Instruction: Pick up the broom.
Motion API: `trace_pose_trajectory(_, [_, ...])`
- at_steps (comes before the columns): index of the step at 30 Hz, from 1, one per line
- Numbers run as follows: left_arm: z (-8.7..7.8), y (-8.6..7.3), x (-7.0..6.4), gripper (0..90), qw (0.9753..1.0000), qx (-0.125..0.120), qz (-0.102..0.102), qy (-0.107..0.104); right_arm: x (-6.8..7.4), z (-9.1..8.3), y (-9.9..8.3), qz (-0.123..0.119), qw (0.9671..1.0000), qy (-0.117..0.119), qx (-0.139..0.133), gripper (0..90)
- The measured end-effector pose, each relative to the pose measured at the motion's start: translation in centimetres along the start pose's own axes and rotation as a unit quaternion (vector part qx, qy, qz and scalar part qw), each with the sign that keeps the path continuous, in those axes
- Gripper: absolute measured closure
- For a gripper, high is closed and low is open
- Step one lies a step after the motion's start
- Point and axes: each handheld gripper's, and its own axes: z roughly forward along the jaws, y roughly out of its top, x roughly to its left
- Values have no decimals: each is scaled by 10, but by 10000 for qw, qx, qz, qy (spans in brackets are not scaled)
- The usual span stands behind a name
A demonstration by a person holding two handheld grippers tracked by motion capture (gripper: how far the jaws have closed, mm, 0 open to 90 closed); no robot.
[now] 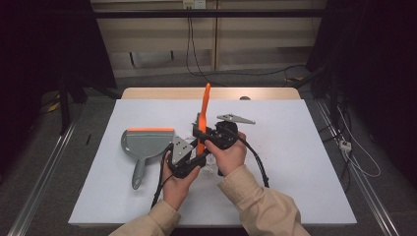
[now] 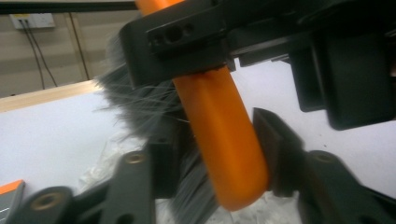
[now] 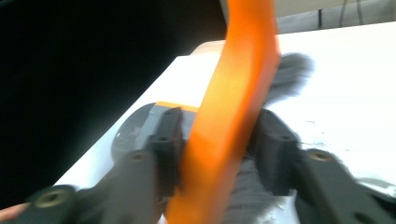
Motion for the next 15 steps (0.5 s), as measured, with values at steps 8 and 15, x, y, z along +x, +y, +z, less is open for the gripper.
trace_pose_trajectory(8, [-1,1,8,287,9993,-76,-309,-217,-13,-7,10,-45,9997,242,-77,695])
trace_pose_trajectory(15, [-9,1,19,182,9991,-123,-321,-256,-37,-27,24,-509,9987,50,-17,695])
